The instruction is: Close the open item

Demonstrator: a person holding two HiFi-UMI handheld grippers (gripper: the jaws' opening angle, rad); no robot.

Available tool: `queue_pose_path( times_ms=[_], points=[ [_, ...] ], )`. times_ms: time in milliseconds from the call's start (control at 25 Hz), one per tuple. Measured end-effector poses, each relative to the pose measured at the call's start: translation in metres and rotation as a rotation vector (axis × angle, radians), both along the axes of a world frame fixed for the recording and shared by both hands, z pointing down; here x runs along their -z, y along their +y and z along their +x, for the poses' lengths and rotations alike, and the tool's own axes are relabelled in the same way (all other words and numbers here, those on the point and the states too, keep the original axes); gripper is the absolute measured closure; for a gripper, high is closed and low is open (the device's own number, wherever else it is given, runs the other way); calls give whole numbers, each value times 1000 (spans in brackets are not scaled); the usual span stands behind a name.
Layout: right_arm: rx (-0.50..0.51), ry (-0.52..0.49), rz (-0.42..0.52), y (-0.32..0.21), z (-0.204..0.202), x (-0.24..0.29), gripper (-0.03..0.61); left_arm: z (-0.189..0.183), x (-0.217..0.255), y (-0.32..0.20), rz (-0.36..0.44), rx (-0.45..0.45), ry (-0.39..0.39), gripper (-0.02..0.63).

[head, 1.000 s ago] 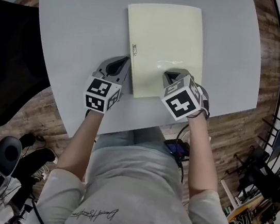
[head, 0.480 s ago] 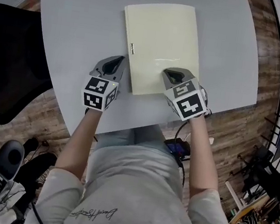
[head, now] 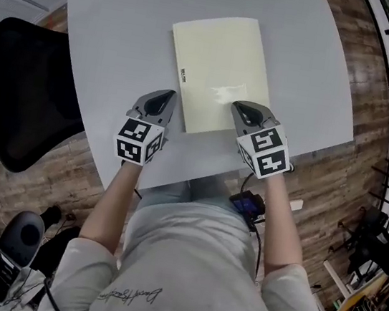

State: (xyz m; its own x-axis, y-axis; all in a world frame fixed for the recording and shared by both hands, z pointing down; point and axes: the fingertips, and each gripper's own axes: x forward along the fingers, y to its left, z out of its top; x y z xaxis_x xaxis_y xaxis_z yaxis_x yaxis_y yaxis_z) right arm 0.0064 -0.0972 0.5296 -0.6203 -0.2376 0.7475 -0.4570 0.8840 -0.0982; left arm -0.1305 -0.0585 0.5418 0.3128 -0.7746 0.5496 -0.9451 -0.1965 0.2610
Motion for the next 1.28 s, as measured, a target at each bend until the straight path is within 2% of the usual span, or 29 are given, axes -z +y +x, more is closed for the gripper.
queue_pose_path(
  times_ms=[200, 360, 600, 800, 960, 1160, 1280],
  points=[
    [-37, -128, 1, 9, 10, 33, 566, 18, 31, -1, 38, -45, 13, 606],
    [-82, -191, 12, 19, 18, 59, 566, 32, 60, 0, 86, -100, 5, 606],
    [-95, -242, 56, 30, 30, 88, 566, 57, 104, 1, 157, -154, 17, 606],
    [-97, -279, 68, 37, 34, 105, 566, 60, 133, 6, 200, -177, 17, 606],
    [-109, -314, 79, 40, 31, 117, 566, 63, 142, 13, 215, -191, 2, 606],
    [-109, -345, 87, 43, 29, 129, 566, 68, 152, 15, 223, -170, 53, 606],
    [-99, -357, 84, 46, 28, 132, 566, 70, 156, 14, 231, -185, 44, 606]
  ],
)
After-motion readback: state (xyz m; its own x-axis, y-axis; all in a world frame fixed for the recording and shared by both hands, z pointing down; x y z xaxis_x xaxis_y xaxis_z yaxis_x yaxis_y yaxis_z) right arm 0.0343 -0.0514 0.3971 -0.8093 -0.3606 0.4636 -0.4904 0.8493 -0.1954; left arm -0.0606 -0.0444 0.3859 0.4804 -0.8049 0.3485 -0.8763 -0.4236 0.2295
